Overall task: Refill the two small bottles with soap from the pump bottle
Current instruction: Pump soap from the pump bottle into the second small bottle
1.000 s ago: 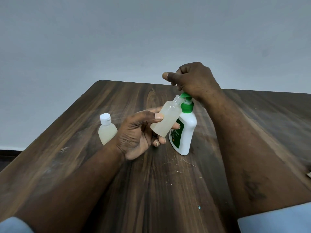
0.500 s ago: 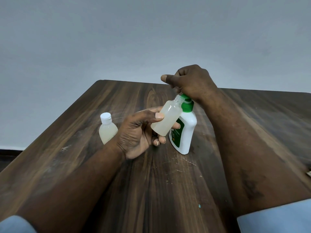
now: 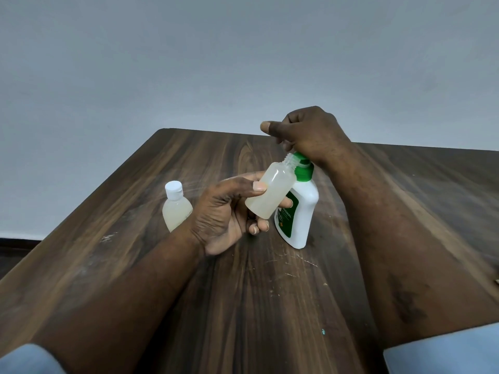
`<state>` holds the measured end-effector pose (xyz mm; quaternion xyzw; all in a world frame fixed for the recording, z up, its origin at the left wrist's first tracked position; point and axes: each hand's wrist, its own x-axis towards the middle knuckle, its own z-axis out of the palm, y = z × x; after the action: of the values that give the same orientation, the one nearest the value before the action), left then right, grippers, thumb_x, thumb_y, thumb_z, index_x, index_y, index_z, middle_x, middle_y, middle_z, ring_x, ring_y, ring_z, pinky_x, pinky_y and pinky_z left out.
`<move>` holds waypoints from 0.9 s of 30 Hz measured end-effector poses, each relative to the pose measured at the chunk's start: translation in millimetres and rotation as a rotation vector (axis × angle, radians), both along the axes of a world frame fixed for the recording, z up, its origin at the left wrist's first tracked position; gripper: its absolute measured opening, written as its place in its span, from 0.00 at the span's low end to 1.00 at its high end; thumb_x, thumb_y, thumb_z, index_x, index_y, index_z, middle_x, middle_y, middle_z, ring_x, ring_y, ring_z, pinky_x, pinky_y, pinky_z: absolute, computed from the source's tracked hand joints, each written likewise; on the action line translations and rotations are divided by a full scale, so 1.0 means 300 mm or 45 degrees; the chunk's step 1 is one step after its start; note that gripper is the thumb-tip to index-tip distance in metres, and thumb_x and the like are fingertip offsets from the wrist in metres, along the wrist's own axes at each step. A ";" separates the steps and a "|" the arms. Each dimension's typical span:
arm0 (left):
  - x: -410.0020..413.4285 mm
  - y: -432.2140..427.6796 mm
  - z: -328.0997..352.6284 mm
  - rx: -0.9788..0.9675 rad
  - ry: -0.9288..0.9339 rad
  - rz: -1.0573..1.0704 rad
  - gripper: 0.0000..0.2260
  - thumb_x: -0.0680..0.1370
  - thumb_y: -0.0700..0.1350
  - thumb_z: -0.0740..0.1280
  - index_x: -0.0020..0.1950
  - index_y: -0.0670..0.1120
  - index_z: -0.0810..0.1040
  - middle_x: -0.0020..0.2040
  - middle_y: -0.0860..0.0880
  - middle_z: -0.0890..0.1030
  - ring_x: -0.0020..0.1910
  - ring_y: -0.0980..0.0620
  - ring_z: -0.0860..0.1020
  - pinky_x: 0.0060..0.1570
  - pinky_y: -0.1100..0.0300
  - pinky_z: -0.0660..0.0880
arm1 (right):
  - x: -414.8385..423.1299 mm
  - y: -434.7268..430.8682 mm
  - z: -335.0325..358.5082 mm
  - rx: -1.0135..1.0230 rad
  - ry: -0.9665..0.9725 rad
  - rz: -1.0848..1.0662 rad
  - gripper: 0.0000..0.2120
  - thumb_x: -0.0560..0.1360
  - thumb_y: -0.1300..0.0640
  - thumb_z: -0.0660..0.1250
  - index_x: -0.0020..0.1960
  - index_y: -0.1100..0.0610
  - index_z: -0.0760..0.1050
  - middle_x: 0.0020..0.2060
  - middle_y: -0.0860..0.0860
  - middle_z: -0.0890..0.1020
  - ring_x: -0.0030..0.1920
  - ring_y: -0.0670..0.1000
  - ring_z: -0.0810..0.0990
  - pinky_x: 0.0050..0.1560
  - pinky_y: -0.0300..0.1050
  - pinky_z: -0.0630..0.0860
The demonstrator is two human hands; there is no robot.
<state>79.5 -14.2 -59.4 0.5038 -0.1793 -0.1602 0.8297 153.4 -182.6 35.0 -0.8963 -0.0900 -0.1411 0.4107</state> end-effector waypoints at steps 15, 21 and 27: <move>-0.003 -0.001 0.007 -0.002 -0.010 -0.018 0.18 0.71 0.49 0.68 0.58 0.47 0.85 0.53 0.34 0.83 0.31 0.47 0.74 0.28 0.59 0.68 | -0.006 0.002 0.000 0.030 0.007 0.007 0.21 0.73 0.40 0.77 0.43 0.59 0.84 0.33 0.49 0.83 0.34 0.46 0.80 0.40 0.43 0.77; -0.003 -0.004 0.003 -0.005 -0.019 -0.027 0.18 0.71 0.48 0.67 0.58 0.47 0.85 0.52 0.35 0.84 0.34 0.46 0.74 0.28 0.59 0.68 | -0.005 -0.004 0.003 0.018 -0.012 0.011 0.21 0.73 0.39 0.77 0.41 0.59 0.84 0.34 0.50 0.84 0.36 0.48 0.80 0.43 0.46 0.78; -0.002 -0.001 0.003 -0.025 -0.018 -0.038 0.18 0.71 0.48 0.68 0.58 0.47 0.85 0.52 0.34 0.83 0.31 0.47 0.76 0.28 0.60 0.70 | -0.007 -0.010 0.020 0.015 -0.045 0.007 0.22 0.74 0.39 0.76 0.42 0.59 0.83 0.36 0.51 0.85 0.37 0.47 0.81 0.40 0.42 0.76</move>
<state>79.0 -14.5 -58.5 0.4940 -0.1942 -0.1671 0.8309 151.4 -185.5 41.1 -0.8910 -0.0987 -0.1564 0.4147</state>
